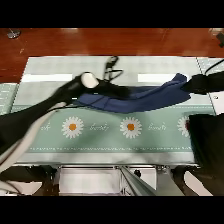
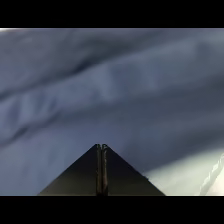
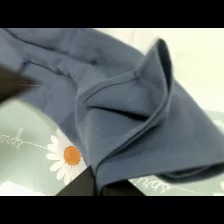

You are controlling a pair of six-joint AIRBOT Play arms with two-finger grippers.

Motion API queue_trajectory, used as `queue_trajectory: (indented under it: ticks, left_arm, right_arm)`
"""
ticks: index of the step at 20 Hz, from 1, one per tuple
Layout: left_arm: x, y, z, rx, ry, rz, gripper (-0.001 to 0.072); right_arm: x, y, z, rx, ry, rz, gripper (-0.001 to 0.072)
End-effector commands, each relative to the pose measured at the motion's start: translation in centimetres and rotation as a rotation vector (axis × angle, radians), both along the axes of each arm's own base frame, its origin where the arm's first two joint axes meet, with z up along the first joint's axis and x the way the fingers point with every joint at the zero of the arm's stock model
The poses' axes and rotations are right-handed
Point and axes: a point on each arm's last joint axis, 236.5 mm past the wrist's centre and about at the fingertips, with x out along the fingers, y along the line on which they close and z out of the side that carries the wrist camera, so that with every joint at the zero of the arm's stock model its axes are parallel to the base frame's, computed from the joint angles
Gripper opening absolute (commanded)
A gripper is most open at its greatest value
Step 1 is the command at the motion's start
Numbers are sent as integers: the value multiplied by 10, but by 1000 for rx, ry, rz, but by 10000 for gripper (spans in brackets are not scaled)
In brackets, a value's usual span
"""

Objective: Fold the shirts.

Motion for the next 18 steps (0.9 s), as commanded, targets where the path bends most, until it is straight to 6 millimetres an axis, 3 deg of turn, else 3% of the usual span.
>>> queue_trajectory:
  ticks: [1, 4, 6, 8, 9, 11, 14, 16, 18]
  left_arm:
    - [-31, -73, -47, 37, 137, -79, 17]
    - [-79, -114, -66, 26, 242, -184, 18]
    - [-98, -123, -68, 27, 272, -228, 18]
    - [-88, -115, -55, 19, 271, -234, 19]
    - [-70, -104, -43, 11, 261, -213, 18]
    - [-26, -63, -16, 16, 225, -158, 19]
    - [32, 34, 34, 103, 132, -74, 19]
    - [55, 108, 77, 150, 52, 19, 19]
    - [57, 177, 116, 168, -37, 144, 19]
  right_arm:
    - [-19, 2, 14, -7, -39, -25, 25]
    - [-16, 4, 16, 6, -50, -26, 25]
    - [-15, 5, 17, 11, -55, -26, 26]
    - [-15, 5, 17, 12, -56, -26, 26]
    - [-15, 6, 18, 17, -59, -26, 26]
    - [-12, 11, 22, 44, -71, -24, 26]
    - [-2, 35, 21, 106, -67, 24, 26]
    - [11, 71, 16, 122, -59, 102, 26]
    - [31, 115, 11, 139, -54, 185, 26]
